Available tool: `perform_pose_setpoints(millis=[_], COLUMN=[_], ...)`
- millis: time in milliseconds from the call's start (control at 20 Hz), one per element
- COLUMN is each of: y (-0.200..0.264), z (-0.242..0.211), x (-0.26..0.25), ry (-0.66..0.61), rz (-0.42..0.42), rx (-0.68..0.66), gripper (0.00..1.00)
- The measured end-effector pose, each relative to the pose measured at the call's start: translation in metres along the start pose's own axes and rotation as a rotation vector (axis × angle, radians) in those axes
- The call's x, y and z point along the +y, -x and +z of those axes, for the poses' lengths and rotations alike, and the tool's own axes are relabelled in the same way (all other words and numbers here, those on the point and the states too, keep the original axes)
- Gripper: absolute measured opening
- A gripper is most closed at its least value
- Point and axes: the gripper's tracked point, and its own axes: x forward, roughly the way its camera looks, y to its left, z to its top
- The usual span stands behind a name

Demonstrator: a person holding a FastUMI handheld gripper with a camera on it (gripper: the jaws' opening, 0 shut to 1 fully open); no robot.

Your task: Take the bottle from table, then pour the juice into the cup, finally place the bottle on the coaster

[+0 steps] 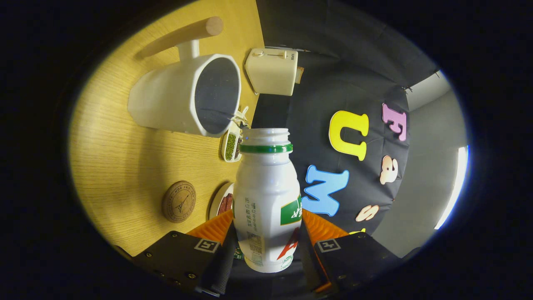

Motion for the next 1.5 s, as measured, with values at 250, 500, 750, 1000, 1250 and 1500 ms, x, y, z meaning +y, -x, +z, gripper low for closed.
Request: perform_pose_setpoints(millis=[250,500,750,1000,1250,1500], y=[0.000,0.001,0.001,0.000,0.002,0.002], z=[-0.001,0.000,0.001,0.003,0.003,0.004], x=[-0.002,-0.008,-0.009,-0.011,-0.015,-0.016], ry=[0.014,0.041,0.048,0.067,0.073,0.103], rz=[-0.006,-0.025,-0.027,-0.032,-0.036,-0.044], rx=[-0.001,-0.001,-0.007,-0.007,-0.006,-0.003], gripper=[0.70,0.70,0.70,0.70,0.70,0.70])
